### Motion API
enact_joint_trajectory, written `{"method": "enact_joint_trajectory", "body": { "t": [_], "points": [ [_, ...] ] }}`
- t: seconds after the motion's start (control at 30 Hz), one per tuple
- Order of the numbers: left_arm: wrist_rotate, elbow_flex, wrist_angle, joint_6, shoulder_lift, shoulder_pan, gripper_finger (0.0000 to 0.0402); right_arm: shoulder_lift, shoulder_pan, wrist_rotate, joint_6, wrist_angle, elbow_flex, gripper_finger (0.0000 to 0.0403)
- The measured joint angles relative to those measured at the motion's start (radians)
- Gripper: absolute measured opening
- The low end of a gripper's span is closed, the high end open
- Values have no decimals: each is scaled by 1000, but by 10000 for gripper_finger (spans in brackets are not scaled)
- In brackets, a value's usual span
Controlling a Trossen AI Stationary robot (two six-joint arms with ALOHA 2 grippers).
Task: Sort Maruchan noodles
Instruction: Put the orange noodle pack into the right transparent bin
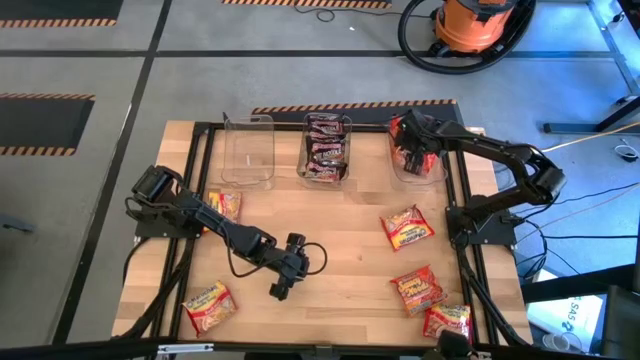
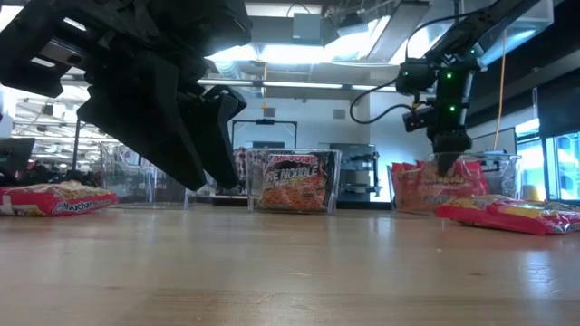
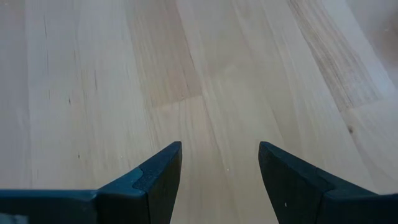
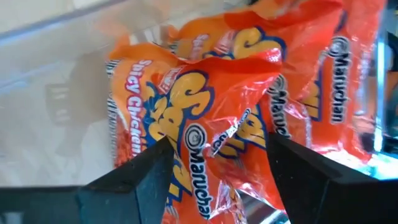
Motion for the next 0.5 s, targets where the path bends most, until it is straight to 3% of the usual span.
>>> {"method": "enact_joint_trajectory", "body": {
  "t": [0.5],
  "points": [
    [0,0,0,0,0,0,208,-18,6,-37,120,-111,3,239]
  ]
}}
